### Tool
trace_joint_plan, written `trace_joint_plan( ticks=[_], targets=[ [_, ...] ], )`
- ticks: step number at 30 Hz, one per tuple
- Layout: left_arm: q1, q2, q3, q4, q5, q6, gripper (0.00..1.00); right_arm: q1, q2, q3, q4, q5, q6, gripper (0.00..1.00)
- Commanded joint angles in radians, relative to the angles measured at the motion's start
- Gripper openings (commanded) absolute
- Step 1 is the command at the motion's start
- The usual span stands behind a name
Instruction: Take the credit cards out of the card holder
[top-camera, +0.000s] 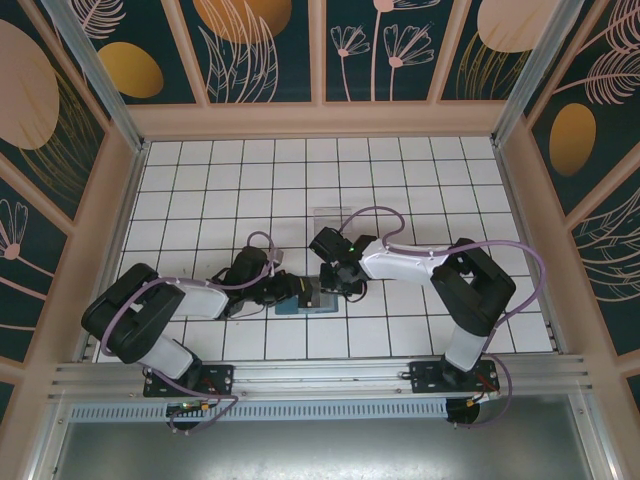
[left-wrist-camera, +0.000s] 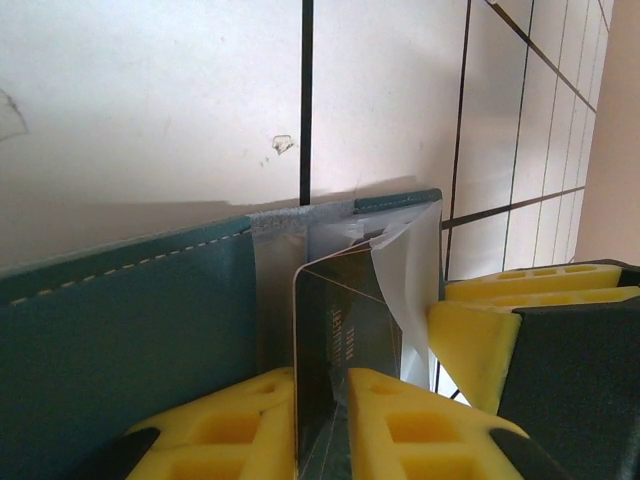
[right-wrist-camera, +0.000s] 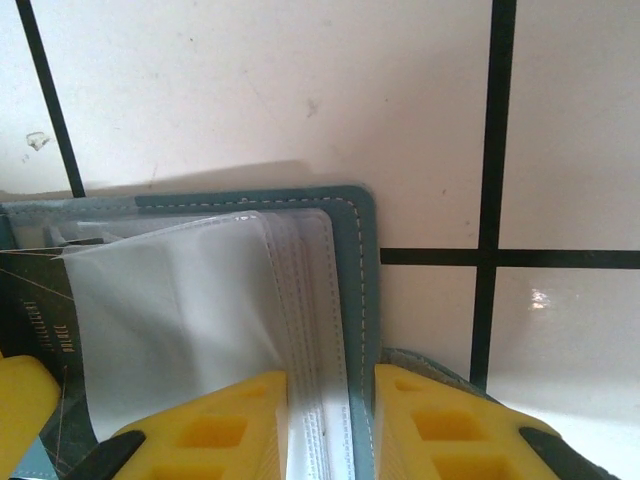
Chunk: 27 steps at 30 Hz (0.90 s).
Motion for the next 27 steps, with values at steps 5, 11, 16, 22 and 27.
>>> trace_joint_plan(
  ticks=[5, 11, 16, 22, 27],
  targets=[
    [-0.002, 0.013, -0.012, -0.003, 0.018, -0.006, 0.14, 0.009, 0.043, -0.017, 0.002, -0.002, -0.008, 0.25],
    [0.012, -0.019, -0.002, -0.063, 0.012, 0.024, 0.10, 0.007, 0.041, -0.020, 0.001, 0.006, -0.005, 0.25],
    [0.028, -0.075, 0.028, -0.188, -0.025, 0.080, 0.08, 0.004, 0.033, -0.034, 0.010, 0.009, 0.001, 0.24],
    [0.040, -0.151, 0.069, -0.345, -0.100, 0.158, 0.07, 0.002, 0.014, -0.041, 0.006, 0.016, 0.006, 0.24],
    [0.043, -0.188, 0.114, -0.433, -0.137, 0.208, 0.06, -0.002, -0.006, -0.044, 0.025, 0.009, 0.008, 0.23]
  ],
)
